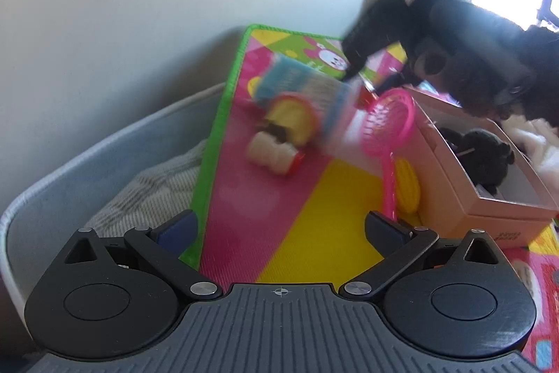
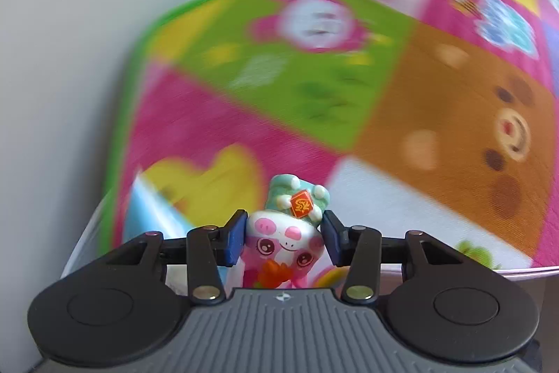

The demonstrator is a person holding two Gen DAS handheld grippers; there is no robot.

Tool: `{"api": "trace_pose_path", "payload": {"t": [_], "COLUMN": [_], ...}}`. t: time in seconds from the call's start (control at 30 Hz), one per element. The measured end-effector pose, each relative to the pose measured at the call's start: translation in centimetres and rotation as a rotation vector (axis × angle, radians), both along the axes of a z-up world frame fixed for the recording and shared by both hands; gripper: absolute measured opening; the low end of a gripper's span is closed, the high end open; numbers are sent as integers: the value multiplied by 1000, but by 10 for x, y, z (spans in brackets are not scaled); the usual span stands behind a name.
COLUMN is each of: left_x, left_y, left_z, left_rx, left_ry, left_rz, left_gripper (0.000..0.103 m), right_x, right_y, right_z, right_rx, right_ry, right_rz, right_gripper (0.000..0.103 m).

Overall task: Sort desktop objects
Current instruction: 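Grasp the pink-and-green pig figurine with the right tool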

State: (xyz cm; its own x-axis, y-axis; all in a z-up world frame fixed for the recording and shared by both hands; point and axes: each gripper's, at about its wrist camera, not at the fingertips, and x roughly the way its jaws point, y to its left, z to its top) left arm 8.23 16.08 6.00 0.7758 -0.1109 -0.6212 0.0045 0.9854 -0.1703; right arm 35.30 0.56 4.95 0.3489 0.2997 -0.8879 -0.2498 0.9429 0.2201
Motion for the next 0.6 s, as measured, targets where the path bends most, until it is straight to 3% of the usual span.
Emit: {"api": "trace_pose_path", "payload": {"t": [0.07,0.23,0.3,0.47,0.6], "left_x": [-7,-30,-41,-59,-67], "left_y": [-6,-25,-27,-38,-46], "left_z": [-1,-2,0,0,1], "left_rx": [12,75,81,105,114], "left_ry": [17,17,17,36,30], "left_rz": [-36,-121,-129,-135,-148], "left_gripper": [103,103,103,103,103], "right_x": [-28,-107,-147,-220,-248], "right_y": [7,-17,-42,-82,-79], "right_z": [16,79,92,77,54], "right_rx": [24,81,139,115,19], "right_ry": [-12,-197,-187,-107,-172], "right_rz": [53,85,120,194,212], "right_gripper": [45,45,45,46,48]}}
